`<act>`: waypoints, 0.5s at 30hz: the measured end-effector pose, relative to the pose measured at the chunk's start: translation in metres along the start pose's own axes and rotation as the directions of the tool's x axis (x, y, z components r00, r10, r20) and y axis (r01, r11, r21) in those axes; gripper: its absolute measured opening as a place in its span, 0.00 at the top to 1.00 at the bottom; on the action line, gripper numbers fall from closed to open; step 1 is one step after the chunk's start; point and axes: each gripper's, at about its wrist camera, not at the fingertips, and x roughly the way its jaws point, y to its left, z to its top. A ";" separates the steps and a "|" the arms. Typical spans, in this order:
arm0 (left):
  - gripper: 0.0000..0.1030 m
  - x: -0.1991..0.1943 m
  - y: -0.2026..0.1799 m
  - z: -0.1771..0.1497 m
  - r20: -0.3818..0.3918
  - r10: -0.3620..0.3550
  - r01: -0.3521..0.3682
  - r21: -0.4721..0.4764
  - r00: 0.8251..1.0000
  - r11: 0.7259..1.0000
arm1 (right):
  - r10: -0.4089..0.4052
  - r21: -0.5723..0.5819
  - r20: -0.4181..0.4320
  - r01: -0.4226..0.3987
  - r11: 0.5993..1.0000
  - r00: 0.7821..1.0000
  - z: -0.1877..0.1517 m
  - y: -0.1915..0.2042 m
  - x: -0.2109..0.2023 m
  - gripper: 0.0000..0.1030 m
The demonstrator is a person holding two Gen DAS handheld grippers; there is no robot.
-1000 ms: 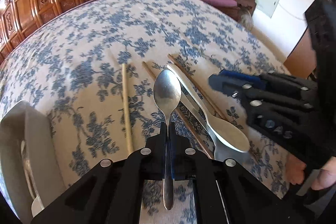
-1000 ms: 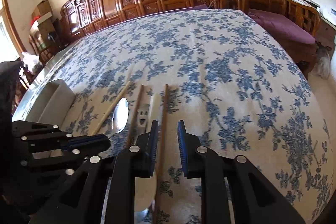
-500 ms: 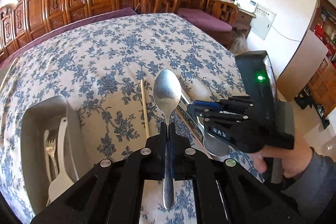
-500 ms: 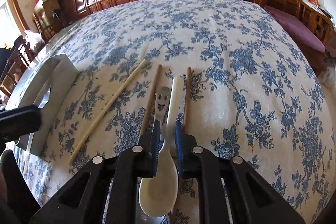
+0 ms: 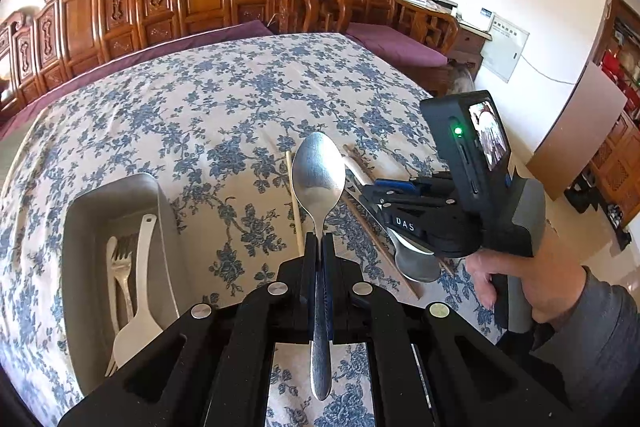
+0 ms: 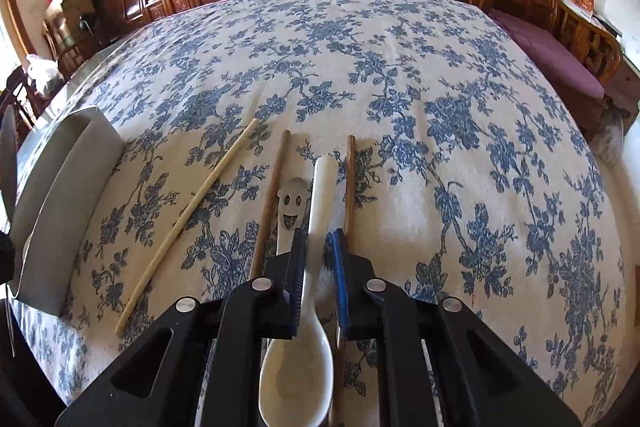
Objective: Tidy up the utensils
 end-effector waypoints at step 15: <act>0.98 -0.019 0.021 -0.001 0.031 0.032 -0.031 -0.040 0.999 0.999 | 0.062 0.054 0.048 -0.065 0.996 0.997 -0.001 -0.008 -0.014 0.90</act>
